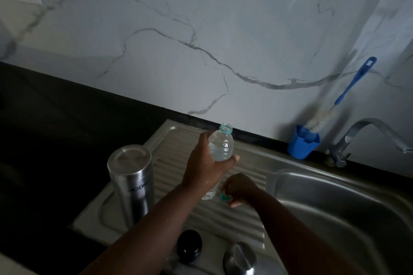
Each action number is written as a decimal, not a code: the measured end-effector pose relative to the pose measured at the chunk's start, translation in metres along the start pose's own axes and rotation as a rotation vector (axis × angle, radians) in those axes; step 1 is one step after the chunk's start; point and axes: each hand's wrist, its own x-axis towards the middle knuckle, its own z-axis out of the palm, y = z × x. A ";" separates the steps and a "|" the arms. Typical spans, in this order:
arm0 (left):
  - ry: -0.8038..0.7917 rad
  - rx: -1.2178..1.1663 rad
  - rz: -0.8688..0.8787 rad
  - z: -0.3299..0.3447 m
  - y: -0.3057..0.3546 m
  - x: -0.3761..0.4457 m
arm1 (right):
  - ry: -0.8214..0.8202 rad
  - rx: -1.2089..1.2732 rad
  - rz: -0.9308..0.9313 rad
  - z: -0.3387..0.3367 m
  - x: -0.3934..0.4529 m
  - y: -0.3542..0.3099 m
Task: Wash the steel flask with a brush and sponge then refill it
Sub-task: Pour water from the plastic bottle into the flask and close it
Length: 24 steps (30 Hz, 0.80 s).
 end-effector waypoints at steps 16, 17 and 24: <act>-0.110 -0.133 -0.015 0.019 0.044 -0.005 | 0.096 0.506 -0.719 -0.044 -0.094 -0.022; -0.152 -0.133 -0.012 0.021 0.052 -0.005 | 0.176 0.571 -0.745 -0.043 -0.095 -0.019; -0.739 0.893 -0.049 -0.006 0.108 0.010 | 0.335 0.679 -0.787 -0.058 -0.105 0.015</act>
